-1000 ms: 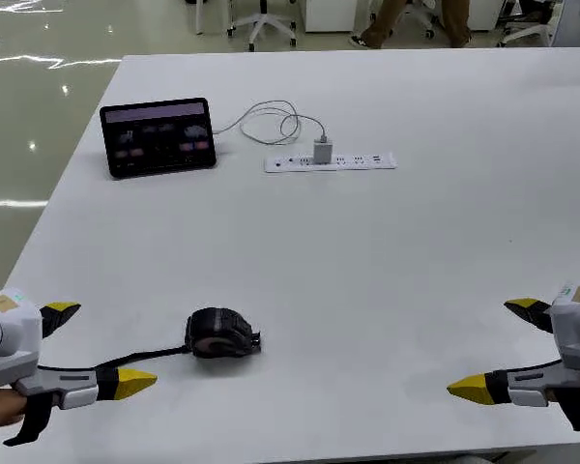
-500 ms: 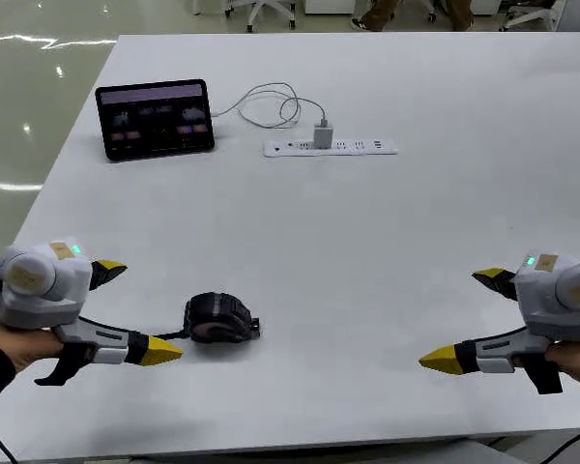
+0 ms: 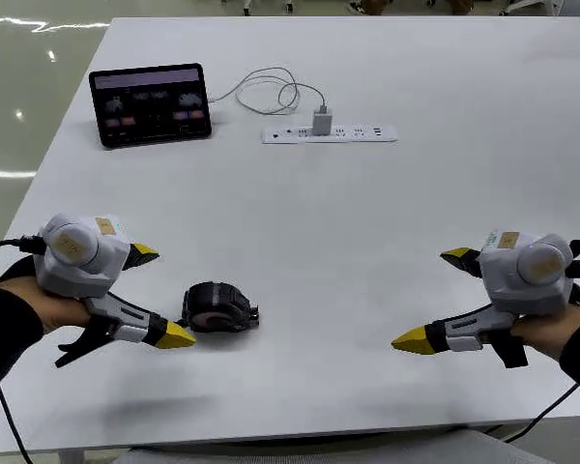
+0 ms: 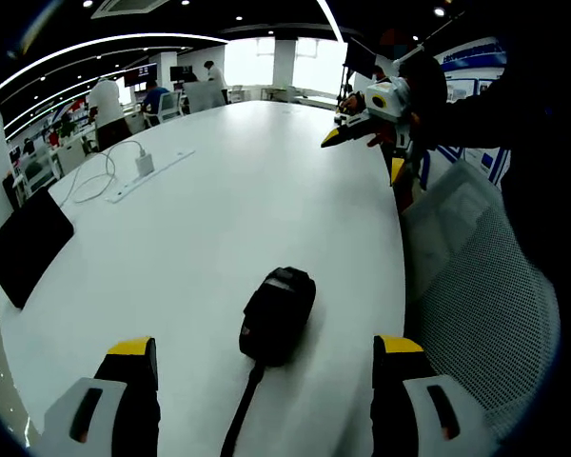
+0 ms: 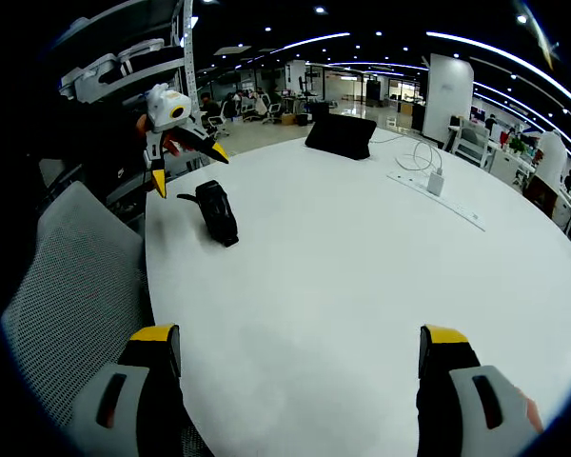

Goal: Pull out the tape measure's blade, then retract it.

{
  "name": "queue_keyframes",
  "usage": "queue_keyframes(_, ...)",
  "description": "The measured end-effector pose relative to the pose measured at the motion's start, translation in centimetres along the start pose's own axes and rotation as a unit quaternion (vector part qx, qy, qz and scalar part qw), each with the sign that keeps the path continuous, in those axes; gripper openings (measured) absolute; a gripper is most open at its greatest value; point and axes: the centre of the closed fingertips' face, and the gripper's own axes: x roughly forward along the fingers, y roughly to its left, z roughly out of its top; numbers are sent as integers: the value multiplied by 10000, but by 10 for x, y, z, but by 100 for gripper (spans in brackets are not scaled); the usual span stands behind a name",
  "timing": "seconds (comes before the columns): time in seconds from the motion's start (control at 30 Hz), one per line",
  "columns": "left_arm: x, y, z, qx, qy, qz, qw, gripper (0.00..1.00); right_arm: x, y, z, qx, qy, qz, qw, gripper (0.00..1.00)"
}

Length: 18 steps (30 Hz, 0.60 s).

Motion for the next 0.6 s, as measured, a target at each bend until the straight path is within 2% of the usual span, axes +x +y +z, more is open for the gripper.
queue_keyframes(0.17, 10, -4, 0, 244, 249, -210, 9992, 86, 11, 10, -1, -86, 41, 241, 9997, 100)
queue_keyframes(0.3, 18, -4, 1, 337, 346, -332, 9983, 83, 18, 17, 1, -76, 73, 398, 9992, 100)
queue_keyframes(0.33, 20, -7, 2, 355, 379, -460, 9976, 79, 20, 19, 3, -75, 81, 437, 9990, 100)
queue_keyframes(0.6, 32, -11, 3, 456, 546, -654, 9953, 71, 34, 25, 10, -19, 110, 742, 9972, 100)
